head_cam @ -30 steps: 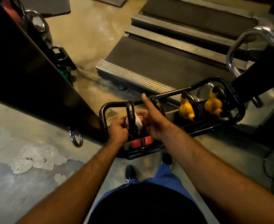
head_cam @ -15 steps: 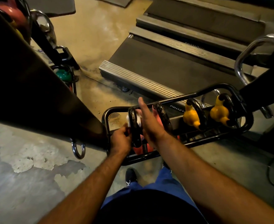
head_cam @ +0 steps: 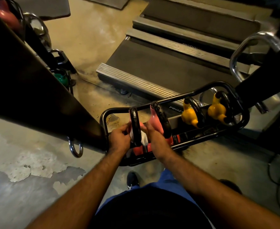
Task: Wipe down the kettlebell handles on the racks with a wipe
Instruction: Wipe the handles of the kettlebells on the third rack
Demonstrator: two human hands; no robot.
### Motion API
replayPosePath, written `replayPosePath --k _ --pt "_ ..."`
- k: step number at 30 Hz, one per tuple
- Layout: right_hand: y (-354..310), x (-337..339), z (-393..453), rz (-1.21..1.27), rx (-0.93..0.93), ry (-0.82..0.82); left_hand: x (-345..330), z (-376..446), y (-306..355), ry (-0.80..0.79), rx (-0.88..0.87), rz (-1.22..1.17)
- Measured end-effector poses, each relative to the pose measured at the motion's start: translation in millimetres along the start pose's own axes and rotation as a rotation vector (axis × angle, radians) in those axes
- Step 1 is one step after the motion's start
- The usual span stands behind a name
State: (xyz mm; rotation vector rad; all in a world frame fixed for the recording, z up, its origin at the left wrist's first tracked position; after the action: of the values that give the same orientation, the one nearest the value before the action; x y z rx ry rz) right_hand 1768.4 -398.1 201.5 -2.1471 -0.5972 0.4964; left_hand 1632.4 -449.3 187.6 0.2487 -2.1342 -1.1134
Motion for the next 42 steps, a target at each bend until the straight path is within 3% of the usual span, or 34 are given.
replayPosePath --k 7,11,16,20,23,29,35,42 --pt "-39.3 -13.9 13.3 0.311 -0.108 0.011 -0.9 0.9 -2.4 0.002 0.052 0.059" --pt "-61.1 -31.7 14.1 0.324 -0.022 -0.158 0.2 2.5 -5.6 0.011 0.070 0.056" --pt "-43.8 -16.6 21.0 0.096 0.070 -0.009 0.1 1.1 -5.5 0.014 0.065 0.054" --pt "-16.4 -9.4 9.4 0.035 0.137 -0.075 -1.6 0.1 -6.6 0.013 0.038 0.024" --pt "-7.8 -1.2 1.3 -0.185 0.233 -0.094 -1.8 -1.6 -2.1 0.005 0.026 -0.040" --pt "-5.5 3.6 -17.4 -0.535 0.356 0.014 -4.1 -6.1 4.2 -0.050 -0.004 -0.041" --pt "-15.0 14.9 -27.6 -0.152 0.356 0.280 2.3 -7.0 4.8 0.003 0.038 0.117" --pt "-27.4 26.3 -45.7 0.128 0.340 0.263 5.5 -14.9 10.0 0.029 0.016 0.158"
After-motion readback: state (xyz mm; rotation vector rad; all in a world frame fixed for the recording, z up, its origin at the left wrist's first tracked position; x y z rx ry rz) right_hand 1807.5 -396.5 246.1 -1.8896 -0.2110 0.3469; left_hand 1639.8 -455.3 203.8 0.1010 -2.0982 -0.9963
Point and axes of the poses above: each hand's wrist, its own z-axis towards the middle knuckle, its own x-axis out of the back of the hand, y = z × x, the point moved 9 cm from there along z, towards the middle knuckle, and after that the axes turned 6 degrees about z, right-handed, at the moved point
